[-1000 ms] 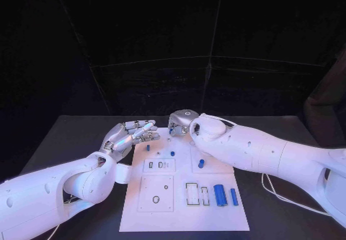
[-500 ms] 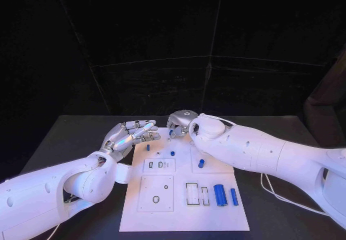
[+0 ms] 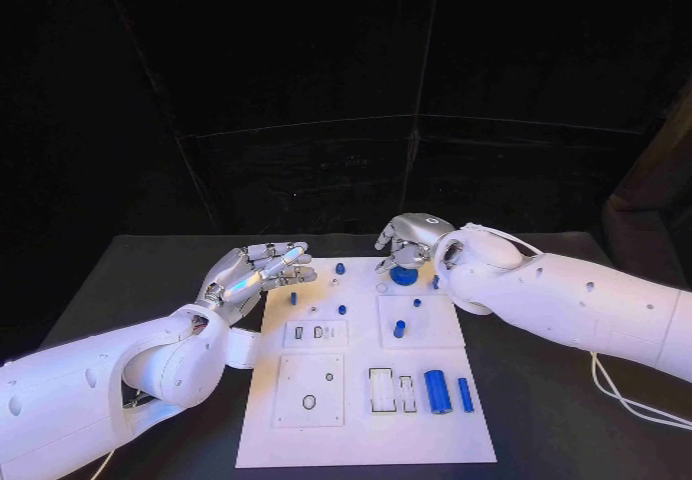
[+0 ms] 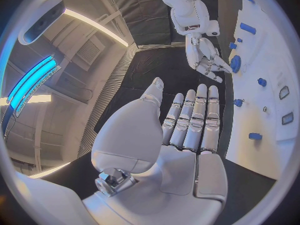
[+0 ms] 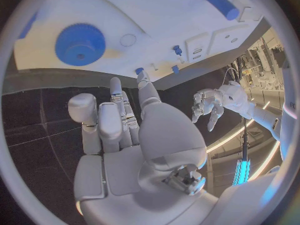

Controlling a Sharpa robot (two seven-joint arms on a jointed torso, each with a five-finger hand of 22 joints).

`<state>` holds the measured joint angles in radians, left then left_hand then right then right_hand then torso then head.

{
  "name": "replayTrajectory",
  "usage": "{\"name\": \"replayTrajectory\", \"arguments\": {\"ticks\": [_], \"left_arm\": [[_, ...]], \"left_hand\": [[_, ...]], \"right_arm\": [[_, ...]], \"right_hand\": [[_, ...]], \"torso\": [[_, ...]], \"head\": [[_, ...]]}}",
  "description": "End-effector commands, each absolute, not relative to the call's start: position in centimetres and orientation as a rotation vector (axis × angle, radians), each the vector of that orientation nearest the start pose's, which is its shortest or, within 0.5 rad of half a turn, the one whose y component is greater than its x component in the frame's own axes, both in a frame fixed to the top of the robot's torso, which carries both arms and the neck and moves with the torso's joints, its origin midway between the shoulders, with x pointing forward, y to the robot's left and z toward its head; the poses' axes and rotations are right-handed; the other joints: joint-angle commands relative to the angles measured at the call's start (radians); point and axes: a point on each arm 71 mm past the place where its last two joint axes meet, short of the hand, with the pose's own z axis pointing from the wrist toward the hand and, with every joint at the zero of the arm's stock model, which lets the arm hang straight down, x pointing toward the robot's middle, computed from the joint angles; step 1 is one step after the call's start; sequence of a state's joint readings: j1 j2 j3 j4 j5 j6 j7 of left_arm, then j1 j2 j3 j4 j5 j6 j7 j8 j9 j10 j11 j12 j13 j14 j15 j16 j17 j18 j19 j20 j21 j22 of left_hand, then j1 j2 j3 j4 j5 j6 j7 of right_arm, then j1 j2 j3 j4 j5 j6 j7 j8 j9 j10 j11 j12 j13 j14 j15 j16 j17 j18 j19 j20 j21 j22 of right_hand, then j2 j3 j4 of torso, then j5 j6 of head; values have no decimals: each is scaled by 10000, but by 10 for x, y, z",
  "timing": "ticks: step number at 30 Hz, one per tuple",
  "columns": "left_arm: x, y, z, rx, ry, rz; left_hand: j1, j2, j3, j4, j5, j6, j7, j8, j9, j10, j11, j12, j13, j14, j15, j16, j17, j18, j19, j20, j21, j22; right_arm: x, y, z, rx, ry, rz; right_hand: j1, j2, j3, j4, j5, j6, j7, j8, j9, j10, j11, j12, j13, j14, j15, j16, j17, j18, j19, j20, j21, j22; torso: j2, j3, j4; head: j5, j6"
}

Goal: Assemble the parts on the task board

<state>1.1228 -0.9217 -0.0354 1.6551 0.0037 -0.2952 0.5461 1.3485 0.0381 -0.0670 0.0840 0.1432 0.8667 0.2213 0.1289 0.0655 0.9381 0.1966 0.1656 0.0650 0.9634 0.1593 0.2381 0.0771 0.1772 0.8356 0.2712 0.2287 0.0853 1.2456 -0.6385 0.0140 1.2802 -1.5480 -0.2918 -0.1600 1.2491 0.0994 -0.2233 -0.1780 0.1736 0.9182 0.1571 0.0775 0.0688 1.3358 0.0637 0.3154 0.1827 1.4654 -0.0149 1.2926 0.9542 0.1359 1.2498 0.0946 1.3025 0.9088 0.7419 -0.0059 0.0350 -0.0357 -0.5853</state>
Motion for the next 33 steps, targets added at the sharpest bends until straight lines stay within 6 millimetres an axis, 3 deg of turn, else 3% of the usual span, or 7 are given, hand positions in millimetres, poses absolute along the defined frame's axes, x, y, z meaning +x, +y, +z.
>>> {"name": "replayTrajectory", "arguments": {"ticks": [1, 5, 6, 9, 15, 22, 33], "left_arm": [[451, 210, -190, -10805, 13441, -16926], [453, 210, -191, -10807, 13440, -16914], [453, 210, -191, -10807, 13443, -16916], [454, 210, -191, -10809, 13454, -16922], [455, 209, -192, -10814, 13477, -16930], [456, 208, -193, -10816, 13496, -16944], [457, 207, -193, -10818, 13516, -16959]], "left_hand": [[2, 108, 1, -43, -46, 0, 348, -69, -12, 29, 57, -44, -13, 91, 6, -38, -17, 55, 91, -9, -37, -13], [2, 109, 1, -44, -47, 0, 347, -69, -12, 30, 57, -44, -13, 91, 6, -39, -17, 55, 92, -9, -38, -14], [2, 109, 1, -44, -47, 0, 347, -69, -12, 30, 57, -44, -13, 91, 6, -39, -17, 55, 92, -9, -38, -14], [2, 109, 1, -44, -47, 0, 347, -69, -12, 30, 57, -44, -13, 91, 6, -39, -17, 55, 92, -9, -38, -14], [7, 114, 3, -54, -50, 5, 343, -70, -10, 35, 55, -46, -12, 96, 6, -45, -17, 56, 95, -9, -43, -17], [13, 118, 5, -66, -52, 8, 340, -71, -9, 40, 53, -48, -11, 102, 4, -51, -17, 56, 99, -9, -48, -21], [22, 126, 8, -82, -53, 12, 336, -72, -8, 45, 50, -52, -10, 109, 3, -60, -17, 57, 104, -9, -56, -27]], "right_arm": [[539, -187, -160, -53, 17036, 5626], [537, -207, -162, 387, 17617, 5272], [537, -211, -163, 442, 17702, 5191], [536, -220, -164, 527, 17963, 4868], [540, -223, -167, 329, 18137, 4279], [547, -215, -168, 172, 17967, 4149], [554, -199, -168, 78, 17621, 4243]], "right_hand": [[-64, -578, 404, 574, 273, -127, -135, -4, 6, 168, -128, 1383, 1218, 317, -144, 477, 782, -278, 447, -155, 409, 804], [123, -1472, 1466, 1912, 735, -470, -43, 218, 25, -20, -37, 6170, 6296, 544, -53, 1456, 2643, -462, 889, -54, 918, 1821], [301, -1625, 1831, 2499, 865, -596, -48, 369, 29, -90, 71, 7563, 7786, 627, 37, 1836, 3435, -474, 908, 31, 974, 1890], [561, -2070, 1956, 3108, 811, -744, 87, 592, 29, 63, 133, 8955, 9402, 737, 150, 2217, 4396, -465, 970, 86, 1043, 2012], [904, -2103, 2074, 3402, 959, -914, 146, 742, 18, 464, 179, 9867, 10468, 874, 188, 2500, 5212, -594, 1357, 143, 1309, 2660], [1102, -1989, 2188, 3410, 1064, -922, 146, 852, 24, 575, 181, 10131, 10793, 877, 198, 2521, 5264, -624, 1469, 153, 1380, 2825], [1189, -1843, 2285, 3388, 1225, -919, 145, 932, 20, 815, 182, 10512, 11255, 887, 201, 2545, 5336, -662, 1579, 155, 1458, 3021]], "torso": [[-37, 32, -133], [-42, 53, -172], [-46, 62, -177], [-46, 61, -171], [-28, 64, -166], [-26, 58, -124], [-32, 49, -148]], "head": [[30, 21], [15, 19], [4, 13], [-23, 19], [-71, 10], [-84, -15], [-67, -53]]}}
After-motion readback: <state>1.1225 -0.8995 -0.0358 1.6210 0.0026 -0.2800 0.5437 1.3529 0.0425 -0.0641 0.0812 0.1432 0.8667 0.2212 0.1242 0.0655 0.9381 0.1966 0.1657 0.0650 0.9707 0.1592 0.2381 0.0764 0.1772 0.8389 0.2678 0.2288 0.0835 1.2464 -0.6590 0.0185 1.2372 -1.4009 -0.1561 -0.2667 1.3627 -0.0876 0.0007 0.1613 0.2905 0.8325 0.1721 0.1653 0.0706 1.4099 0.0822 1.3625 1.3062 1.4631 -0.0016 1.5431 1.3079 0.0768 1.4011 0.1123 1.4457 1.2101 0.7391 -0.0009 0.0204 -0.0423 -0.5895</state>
